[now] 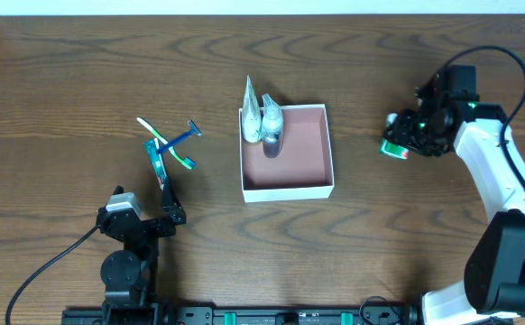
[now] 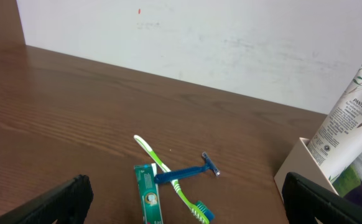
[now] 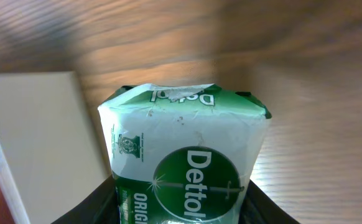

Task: Pack container
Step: 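Lift the Dettol soap bar and carry it left toward the box, then lower the soap bar into the box beside the soap bottle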

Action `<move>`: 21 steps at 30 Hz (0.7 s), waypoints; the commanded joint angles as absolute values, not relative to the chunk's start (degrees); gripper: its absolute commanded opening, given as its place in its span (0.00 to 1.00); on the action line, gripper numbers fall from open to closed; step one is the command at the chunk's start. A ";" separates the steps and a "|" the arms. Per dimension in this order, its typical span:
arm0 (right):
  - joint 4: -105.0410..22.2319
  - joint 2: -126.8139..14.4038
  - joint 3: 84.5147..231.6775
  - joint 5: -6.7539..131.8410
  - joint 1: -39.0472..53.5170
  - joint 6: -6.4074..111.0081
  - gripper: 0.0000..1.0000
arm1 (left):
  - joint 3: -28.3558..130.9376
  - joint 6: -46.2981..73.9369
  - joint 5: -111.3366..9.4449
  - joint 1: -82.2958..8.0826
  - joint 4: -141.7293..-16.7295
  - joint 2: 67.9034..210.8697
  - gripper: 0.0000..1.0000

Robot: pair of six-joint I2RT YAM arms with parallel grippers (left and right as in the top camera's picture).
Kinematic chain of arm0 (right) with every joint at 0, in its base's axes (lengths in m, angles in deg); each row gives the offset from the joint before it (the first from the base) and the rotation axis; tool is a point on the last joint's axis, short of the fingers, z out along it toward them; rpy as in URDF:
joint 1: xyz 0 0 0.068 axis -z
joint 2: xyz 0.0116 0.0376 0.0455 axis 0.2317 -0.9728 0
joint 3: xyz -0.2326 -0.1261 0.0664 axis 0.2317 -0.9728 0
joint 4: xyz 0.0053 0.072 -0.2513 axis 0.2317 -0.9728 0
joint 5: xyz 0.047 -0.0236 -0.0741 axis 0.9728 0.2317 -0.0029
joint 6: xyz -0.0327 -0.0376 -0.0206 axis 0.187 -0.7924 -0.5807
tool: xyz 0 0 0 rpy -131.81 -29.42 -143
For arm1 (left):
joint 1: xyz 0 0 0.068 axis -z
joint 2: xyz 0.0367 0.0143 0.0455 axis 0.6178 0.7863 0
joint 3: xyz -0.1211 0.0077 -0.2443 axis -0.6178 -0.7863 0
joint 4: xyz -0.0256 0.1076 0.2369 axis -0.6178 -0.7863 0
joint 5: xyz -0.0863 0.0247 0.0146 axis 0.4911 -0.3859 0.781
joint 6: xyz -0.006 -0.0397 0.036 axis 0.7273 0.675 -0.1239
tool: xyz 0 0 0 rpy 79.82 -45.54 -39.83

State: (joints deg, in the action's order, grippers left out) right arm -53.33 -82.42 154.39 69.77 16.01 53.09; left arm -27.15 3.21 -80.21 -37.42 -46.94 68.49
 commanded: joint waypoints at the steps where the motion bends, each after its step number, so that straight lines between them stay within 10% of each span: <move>1: -54.75 -82.18 157.49 76.50 12.38 48.32 0.35 | -28.36 2.68 -80.65 -37.77 -49.06 68.45 0.98; 21: -53.04 -82.16 160.69 79.23 -6.13 52.78 0.36 | -28.36 2.68 -80.65 -37.77 -49.03 68.45 0.98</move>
